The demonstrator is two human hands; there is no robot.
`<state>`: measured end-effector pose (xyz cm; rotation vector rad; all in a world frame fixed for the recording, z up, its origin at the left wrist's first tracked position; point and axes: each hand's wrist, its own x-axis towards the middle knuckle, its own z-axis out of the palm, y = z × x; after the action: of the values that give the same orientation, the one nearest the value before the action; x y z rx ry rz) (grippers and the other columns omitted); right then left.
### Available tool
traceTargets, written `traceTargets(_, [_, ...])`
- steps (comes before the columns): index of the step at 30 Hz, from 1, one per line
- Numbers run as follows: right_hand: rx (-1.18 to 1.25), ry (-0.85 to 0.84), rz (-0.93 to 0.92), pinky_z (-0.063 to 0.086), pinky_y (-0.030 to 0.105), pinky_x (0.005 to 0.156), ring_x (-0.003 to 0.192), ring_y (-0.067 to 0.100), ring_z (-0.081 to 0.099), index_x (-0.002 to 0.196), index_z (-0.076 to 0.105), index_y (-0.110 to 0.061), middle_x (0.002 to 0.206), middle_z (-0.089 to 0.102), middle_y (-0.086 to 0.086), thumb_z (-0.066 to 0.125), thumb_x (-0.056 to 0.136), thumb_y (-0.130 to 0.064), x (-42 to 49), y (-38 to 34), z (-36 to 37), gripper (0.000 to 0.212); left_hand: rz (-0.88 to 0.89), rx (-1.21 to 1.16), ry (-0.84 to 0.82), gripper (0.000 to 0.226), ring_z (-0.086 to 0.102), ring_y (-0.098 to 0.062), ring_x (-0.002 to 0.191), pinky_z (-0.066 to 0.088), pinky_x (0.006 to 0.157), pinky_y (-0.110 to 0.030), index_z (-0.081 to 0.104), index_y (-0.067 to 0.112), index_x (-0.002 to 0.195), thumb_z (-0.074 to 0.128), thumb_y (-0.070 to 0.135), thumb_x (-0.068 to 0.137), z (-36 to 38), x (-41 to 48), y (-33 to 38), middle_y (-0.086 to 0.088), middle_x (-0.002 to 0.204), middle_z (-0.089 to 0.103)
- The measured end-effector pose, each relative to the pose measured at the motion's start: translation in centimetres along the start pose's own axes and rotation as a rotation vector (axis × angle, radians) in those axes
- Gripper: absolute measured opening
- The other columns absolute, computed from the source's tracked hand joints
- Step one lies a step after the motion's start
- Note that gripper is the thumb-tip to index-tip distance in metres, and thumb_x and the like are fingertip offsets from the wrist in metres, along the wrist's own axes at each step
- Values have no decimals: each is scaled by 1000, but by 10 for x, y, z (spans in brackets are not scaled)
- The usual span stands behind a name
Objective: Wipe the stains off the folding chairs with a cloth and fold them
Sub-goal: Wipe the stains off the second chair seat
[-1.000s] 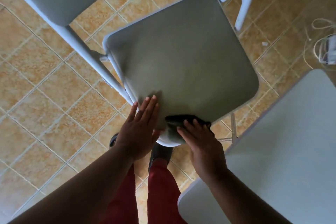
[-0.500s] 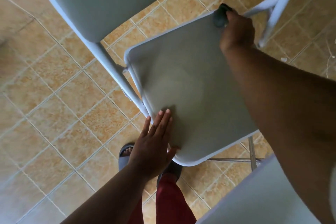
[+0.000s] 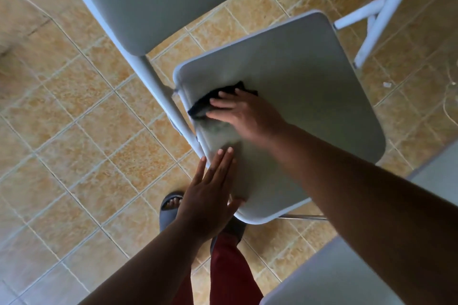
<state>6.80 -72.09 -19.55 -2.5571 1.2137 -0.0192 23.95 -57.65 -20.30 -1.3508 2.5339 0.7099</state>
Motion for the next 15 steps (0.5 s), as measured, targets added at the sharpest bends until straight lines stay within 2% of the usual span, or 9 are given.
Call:
traceTargets(1, [-37,-6,-3,45,54,94,114,36,61,114,69,-16,124,64,14,31,85,-11,-15,21,-5,48,4,7,2,82,2,-25,152,13,122,-50,15,7,155,39,55,92,0,0,0,-10,164,7])
traceTargets(3, [-124,34,126,43,57,95,113,39,60,115,68,-14,124,64,15,37,86,-8,-49,64,-15,44,7,24,2,82,2,-26,152,13,122,-51,15,7,155,38,54,93,0,0,0,-11,164,7])
traceTargets(6, [-130,139,522,40,60,97,116,48,54,120,65,-10,128,59,22,41,86,-2,-120,109,-26,42,8,12,14,82,4,-26,152,15,121,-51,19,6,154,44,52,92,1,0,-1,-11,164,9])
traceTargets(8, [-71,183,826,38,55,100,127,45,44,128,58,-12,138,51,21,41,88,4,-149,101,-25,47,7,14,11,84,3,-26,152,14,122,-51,17,6,154,46,54,91,3,1,-1,-11,164,6])
traceTargets(10, [-64,251,979,34,54,104,130,44,41,130,56,-12,139,49,21,43,86,7,-147,68,-8,49,5,22,10,85,1,-26,152,14,122,-51,16,6,154,44,55,91,4,1,-2,-11,164,4])
traceTargets(12, [-41,315,929,35,58,104,125,47,46,126,60,-10,134,54,23,50,84,8,-128,26,14,47,5,34,17,85,1,-26,152,14,121,-51,15,6,154,42,55,91,4,0,-2,-11,164,4])
traceTargets(15, [8,319,684,36,57,104,123,45,50,121,64,-12,131,58,18,47,89,-4,-112,-36,39,37,13,43,40,86,3,-27,152,16,121,-52,14,6,155,44,57,91,3,-1,-3,-13,164,5])
